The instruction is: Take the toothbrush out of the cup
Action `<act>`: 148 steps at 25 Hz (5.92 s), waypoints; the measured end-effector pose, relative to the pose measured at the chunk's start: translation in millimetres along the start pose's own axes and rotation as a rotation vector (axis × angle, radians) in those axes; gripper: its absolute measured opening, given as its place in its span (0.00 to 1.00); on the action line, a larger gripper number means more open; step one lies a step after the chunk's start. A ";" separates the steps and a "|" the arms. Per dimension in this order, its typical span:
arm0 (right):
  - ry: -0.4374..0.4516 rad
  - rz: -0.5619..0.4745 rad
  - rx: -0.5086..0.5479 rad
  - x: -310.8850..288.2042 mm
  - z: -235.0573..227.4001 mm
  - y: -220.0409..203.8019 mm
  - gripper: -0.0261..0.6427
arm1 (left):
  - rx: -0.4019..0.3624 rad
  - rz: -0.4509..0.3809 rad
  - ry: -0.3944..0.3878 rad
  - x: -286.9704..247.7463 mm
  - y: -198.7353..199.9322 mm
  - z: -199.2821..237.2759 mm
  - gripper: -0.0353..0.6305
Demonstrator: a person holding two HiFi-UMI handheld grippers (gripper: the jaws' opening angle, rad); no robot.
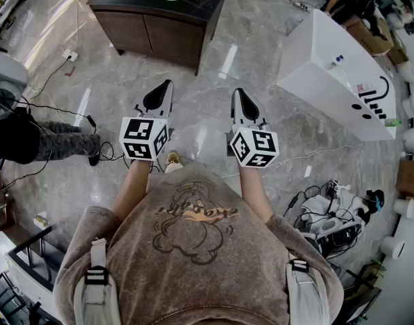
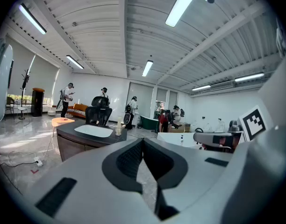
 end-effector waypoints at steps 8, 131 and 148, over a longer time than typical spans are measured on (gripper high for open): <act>-0.005 -0.017 -0.005 1.9 -5.1 -1.2 0.07 | -0.009 0.006 0.002 5.2 -1.9 12.8 0.08; 0.073 -0.064 -0.011 -557.4 -97.7 128.3 0.08 | -0.020 0.042 -0.158 -474.9 150.8 349.5 0.08; 0.176 0.030 -0.041 -596.4 -101.8 108.5 0.47 | -0.014 0.030 -0.130 -486.3 150.8 349.7 0.08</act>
Point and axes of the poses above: the fingertips, and each gripper's own axes: x backward along the fingers, z to its left, y out of its top, the point moved 7 cm from there along x, backward along the fingers, and after that the axes turned 10 degrees about -y, right-handed, at the moved point
